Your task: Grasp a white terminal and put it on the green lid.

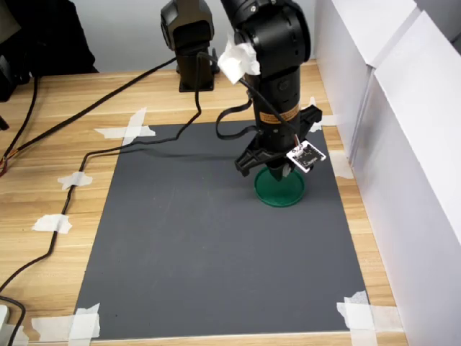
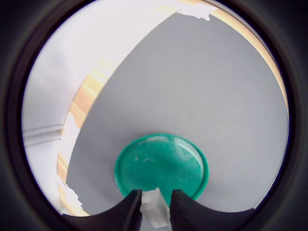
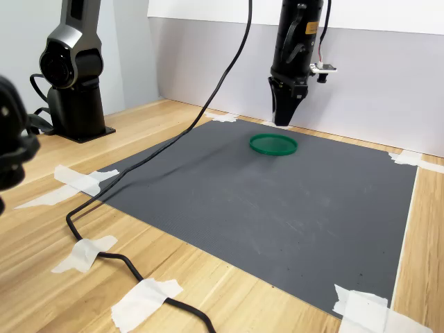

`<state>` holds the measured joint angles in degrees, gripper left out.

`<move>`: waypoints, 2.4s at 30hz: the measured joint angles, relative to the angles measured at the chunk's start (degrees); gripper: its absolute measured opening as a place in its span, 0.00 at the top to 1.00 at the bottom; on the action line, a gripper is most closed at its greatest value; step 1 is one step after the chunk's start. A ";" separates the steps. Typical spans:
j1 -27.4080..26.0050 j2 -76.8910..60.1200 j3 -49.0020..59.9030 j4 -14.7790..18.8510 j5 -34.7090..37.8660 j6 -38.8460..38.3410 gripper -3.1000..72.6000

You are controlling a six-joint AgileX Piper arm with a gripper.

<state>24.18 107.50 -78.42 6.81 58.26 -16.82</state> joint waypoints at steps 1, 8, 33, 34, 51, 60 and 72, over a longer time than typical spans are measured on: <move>0.00 0.00 0.82 -0.45 -0.93 0.00 0.68; 0.00 -0.05 2.82 -0.17 -4.13 -0.80 0.87; 0.00 -5.65 4.91 -1.67 -0.68 -2.64 0.41; 0.00 -6.74 5.89 -1.92 -0.62 -2.80 0.40; 0.00 -20.55 20.20 -5.73 -5.42 -5.10 0.18; 0.00 -20.40 25.41 -8.35 -10.21 -2.16 0.18; 0.00 -16.08 25.96 -9.64 -16.27 -1.58 0.18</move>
<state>24.18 91.41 -52.46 -2.83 41.99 -18.41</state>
